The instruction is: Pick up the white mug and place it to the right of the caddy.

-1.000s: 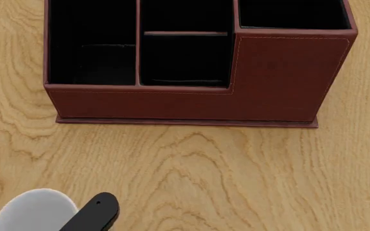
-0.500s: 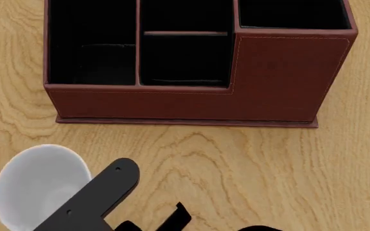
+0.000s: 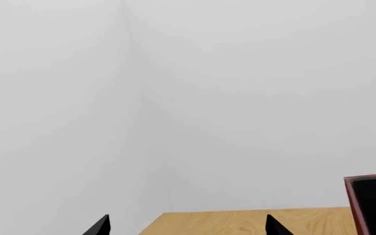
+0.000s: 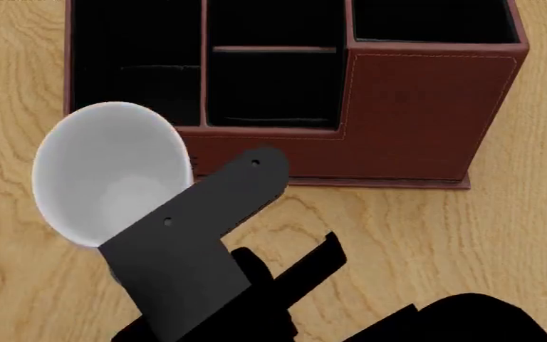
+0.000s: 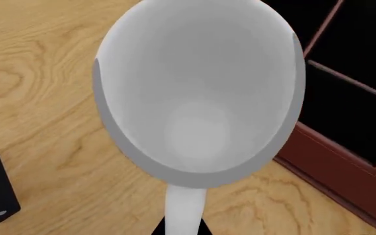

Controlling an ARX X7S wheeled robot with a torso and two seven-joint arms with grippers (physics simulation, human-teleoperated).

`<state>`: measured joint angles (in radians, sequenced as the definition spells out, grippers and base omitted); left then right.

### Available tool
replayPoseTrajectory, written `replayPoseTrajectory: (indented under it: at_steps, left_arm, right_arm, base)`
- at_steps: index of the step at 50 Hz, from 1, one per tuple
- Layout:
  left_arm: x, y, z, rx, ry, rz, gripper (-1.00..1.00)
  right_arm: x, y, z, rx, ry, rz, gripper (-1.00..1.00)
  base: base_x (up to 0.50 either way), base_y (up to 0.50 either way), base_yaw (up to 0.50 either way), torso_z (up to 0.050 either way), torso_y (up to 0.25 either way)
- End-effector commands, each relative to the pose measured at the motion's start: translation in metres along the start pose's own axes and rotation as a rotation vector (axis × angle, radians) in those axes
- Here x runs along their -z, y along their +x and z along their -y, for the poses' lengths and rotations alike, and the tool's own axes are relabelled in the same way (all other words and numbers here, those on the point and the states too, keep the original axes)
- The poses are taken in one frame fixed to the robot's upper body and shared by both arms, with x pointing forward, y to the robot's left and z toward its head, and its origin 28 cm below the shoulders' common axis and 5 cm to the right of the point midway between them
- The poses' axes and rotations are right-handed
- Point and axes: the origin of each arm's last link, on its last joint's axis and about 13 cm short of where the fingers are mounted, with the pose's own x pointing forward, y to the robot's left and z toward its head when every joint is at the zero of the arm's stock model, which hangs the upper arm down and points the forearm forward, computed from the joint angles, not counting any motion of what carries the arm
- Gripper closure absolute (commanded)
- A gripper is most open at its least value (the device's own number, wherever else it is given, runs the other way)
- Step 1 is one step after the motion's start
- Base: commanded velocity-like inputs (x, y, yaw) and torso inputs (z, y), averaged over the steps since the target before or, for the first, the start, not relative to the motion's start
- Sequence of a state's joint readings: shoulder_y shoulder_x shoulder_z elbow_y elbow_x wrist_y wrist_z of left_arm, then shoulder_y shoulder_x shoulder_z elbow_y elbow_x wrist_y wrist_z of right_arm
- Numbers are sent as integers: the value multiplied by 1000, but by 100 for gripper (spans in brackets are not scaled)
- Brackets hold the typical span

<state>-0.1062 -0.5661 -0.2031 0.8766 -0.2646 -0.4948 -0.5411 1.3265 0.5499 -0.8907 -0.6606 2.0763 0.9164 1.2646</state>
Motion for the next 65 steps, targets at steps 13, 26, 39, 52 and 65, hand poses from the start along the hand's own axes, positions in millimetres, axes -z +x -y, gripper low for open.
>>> replayPoseTrajectory:
  at_steps: [13, 26, 39, 52, 65]
  left_arm:
    - [1, 2, 4, 12, -4, 0, -100]
    - [1, 2, 4, 12, -4, 1, -100]
    - [3, 4, 7, 21, -6, -2, -100]
    - [4, 5, 10, 27, -6, -5, -100]
    - [5, 6, 12, 34, -9, -4, -100]
  right_arm:
    - [-19, -23, 31, 194, 87, 139, 100]
    - [-26, -37, 40, 275, 117, 192, 100]
    - [-28, -47, 55, 370, 175, 228, 100]
    - [-26, -55, 72, 460, 237, 259, 100]
    - [-25, -62, 78, 542, 271, 272, 100]
  base:
    - [0, 0, 0, 0, 1]
    - [0, 0, 0, 0, 1]
    - [0, 0, 0, 0, 0]
    - [0, 0, 0, 0, 1]
    - [0, 0, 0, 0, 1]
